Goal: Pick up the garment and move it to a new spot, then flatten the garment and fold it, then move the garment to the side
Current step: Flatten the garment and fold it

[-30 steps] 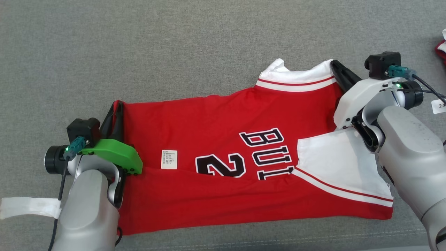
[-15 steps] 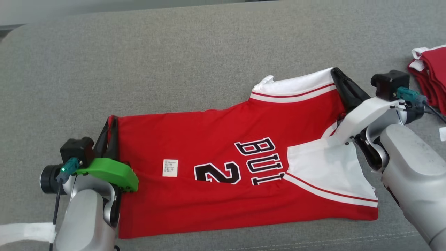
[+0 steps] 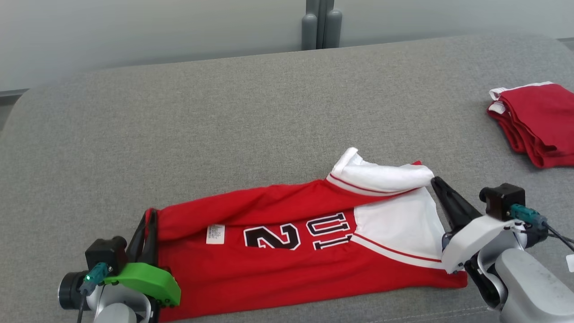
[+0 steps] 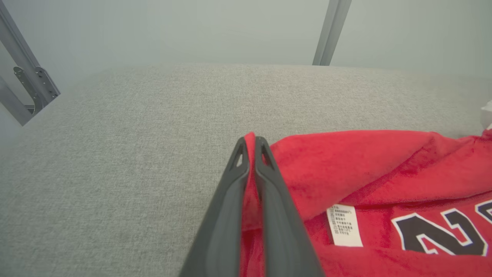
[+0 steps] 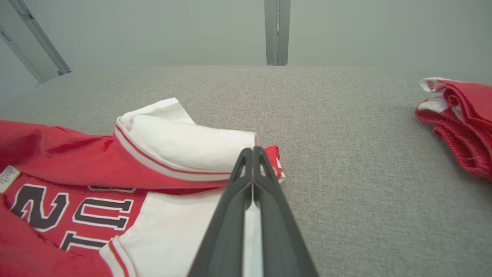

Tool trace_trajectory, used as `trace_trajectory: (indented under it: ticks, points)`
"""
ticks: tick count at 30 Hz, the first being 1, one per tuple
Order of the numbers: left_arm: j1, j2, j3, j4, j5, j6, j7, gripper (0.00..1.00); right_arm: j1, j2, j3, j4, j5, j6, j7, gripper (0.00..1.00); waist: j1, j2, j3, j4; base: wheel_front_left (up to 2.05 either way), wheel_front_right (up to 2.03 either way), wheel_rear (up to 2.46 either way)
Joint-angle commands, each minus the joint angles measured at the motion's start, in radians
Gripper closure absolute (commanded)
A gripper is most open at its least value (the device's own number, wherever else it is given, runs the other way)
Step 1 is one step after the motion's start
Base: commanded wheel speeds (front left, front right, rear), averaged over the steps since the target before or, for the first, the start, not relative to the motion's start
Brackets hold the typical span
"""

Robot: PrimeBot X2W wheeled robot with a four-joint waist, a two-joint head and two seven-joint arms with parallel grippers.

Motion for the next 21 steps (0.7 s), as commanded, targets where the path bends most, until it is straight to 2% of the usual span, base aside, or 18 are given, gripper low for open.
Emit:
trace_trajectory:
  ticks: [1, 4, 5, 6, 7, 10, 13, 17, 21]
  points:
    - [0.032, 0.001, -0.004, 0.008, -0.009, -0.002, 0.000, 1.00, 0.032, 0.009, -0.001, 0.013, -0.007, -0.002, -0.004, 1.00, 0.0001, -0.0001, -0.004, -0.002, 0.00, 0.00, 0.00]
    - [0.051, -0.004, -0.007, 0.027, -0.005, -0.002, 0.000, 1.00, 0.052, 0.014, 0.002, 0.046, -0.003, -0.002, -0.004, 1.00, 0.0001, -0.0001, -0.002, 0.000, 0.00, 0.00, 0.00]
    - [0.058, -0.005, 0.004, 0.038, -0.005, -0.002, 0.000, 0.87, 0.056, 0.019, 0.004, 0.062, 0.003, -0.002, -0.004, 0.55, 0.0001, -0.0001, -0.001, 0.001, 0.00, 0.00, 0.00]
    - [0.062, -0.007, 0.018, 0.050, -0.007, -0.001, 0.000, 0.53, 0.052, 0.023, 0.003, 0.074, 0.004, -0.002, -0.004, 0.00, 0.0001, -0.0001, -0.001, 0.003, 0.00, 0.00, 0.00]
    - [0.065, -0.010, 0.030, 0.061, -0.001, 0.004, 0.000, 0.00, 0.049, 0.027, 0.003, 0.088, 0.005, -0.002, -0.004, 0.00, 0.0001, -0.0001, -0.001, 0.003, 0.00, 0.00, 0.00]
    - [0.086, -0.021, 0.065, 0.072, 0.017, 0.029, 0.000, 0.00, 0.038, 0.030, -0.015, 0.113, 0.010, -0.002, -0.004, 0.00, 0.0001, -0.0001, -0.007, 0.005, 0.00, 0.00, 0.00]
    - [0.117, -0.029, 0.096, 0.051, 0.032, 0.046, 0.000, 0.00, 0.036, 0.036, -0.057, 0.085, 0.010, -0.002, -0.003, 0.00, 0.0001, -0.0001, -0.017, 0.010, 0.00, 0.00, 0.00]
    - [0.147, -0.035, 0.122, 0.011, 0.050, 0.044, 0.000, 0.00, 0.039, 0.052, -0.088, 0.040, -0.003, -0.002, -0.003, 0.00, 0.0001, -0.0001, -0.022, 0.022, 0.00, 0.00, 0.00]
    - [0.148, -0.041, 0.111, -0.011, 0.060, 0.038, 0.000, 0.00, 0.002, 0.065, -0.057, 0.063, -0.006, -0.002, -0.003, 0.00, 0.0001, -0.0001, -0.011, 0.046, 0.00, 0.00, 0.00]
